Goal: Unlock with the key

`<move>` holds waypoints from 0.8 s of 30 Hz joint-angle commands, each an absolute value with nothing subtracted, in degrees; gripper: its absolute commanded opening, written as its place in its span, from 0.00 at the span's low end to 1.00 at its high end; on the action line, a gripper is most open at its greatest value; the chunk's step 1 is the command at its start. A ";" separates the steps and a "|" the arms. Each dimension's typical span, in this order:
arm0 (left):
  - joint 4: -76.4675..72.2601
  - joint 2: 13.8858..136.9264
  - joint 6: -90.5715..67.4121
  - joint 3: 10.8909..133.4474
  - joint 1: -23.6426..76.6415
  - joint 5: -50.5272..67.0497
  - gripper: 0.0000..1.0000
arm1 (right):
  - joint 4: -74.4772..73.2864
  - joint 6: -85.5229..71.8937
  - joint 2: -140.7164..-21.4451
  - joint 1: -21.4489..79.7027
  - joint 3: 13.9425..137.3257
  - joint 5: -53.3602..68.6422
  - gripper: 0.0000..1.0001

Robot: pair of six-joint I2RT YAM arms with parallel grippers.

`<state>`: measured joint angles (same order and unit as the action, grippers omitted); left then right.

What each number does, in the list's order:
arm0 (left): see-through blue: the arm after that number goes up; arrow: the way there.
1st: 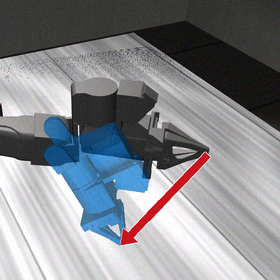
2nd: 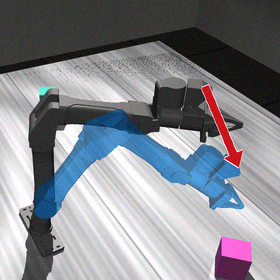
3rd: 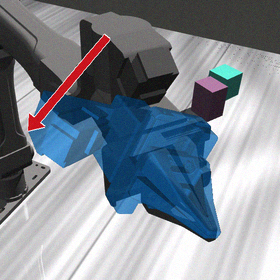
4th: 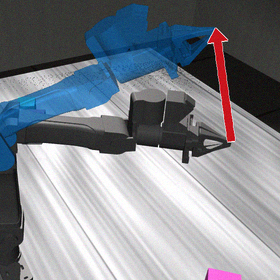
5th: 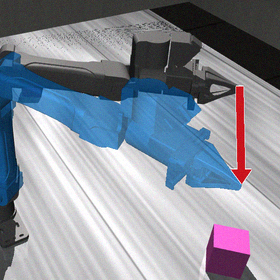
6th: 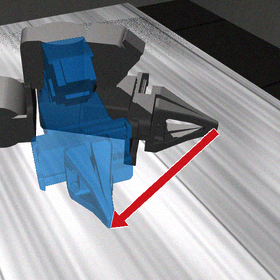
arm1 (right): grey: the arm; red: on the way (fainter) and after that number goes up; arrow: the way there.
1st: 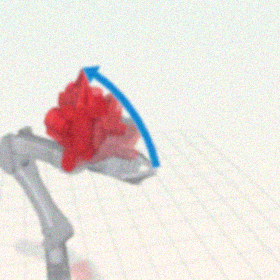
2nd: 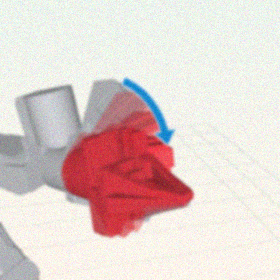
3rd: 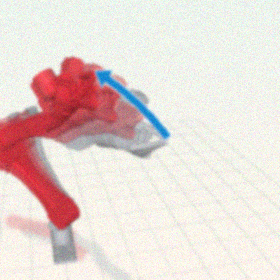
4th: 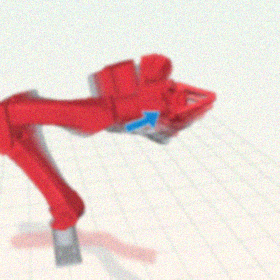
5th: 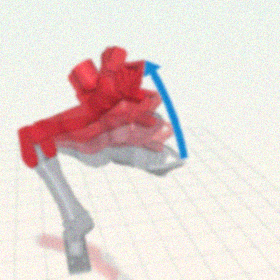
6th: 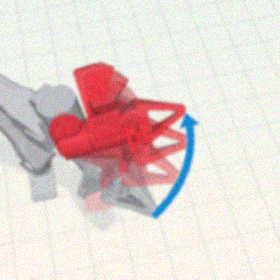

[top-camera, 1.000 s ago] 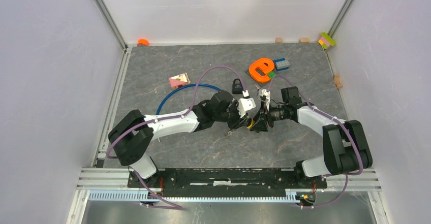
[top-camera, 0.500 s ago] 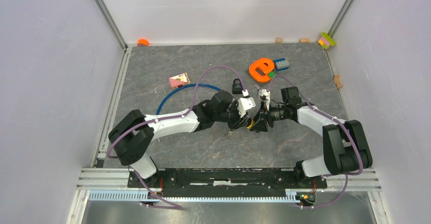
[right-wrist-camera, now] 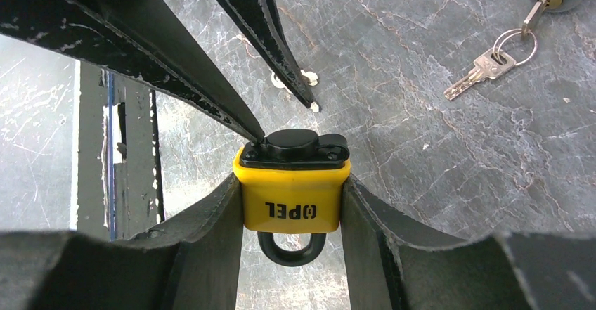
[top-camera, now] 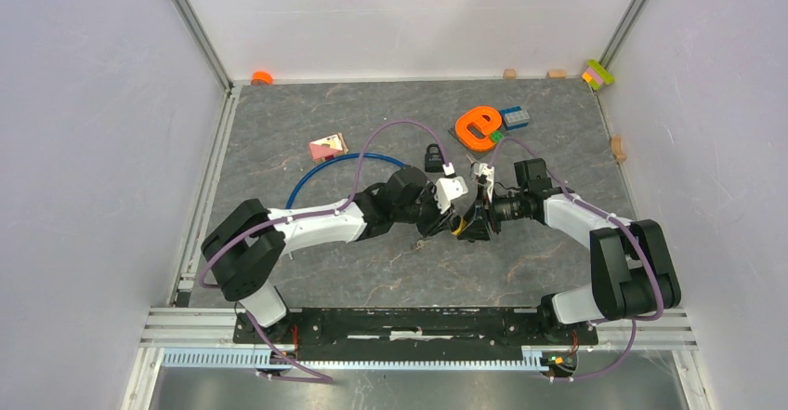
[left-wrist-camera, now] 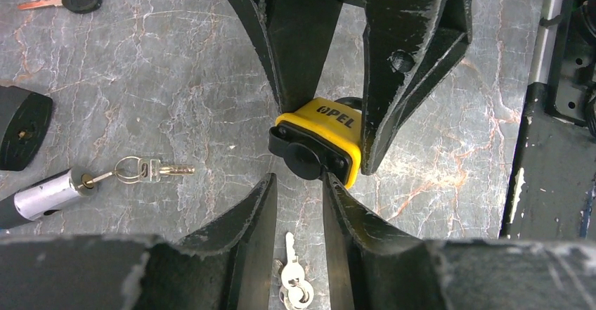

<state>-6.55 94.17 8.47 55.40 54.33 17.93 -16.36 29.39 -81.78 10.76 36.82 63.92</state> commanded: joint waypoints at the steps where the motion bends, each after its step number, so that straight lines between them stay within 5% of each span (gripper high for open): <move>1: -9.12 94.92 6.33 57.66 54.17 15.75 0.36 | -14.59 29.18 -81.21 10.97 37.36 66.86 0.00; 24: -12.39 94.18 7.46 54.43 54.38 20.15 0.35 | -15.34 29.70 -82.71 10.92 38.23 68.70 0.00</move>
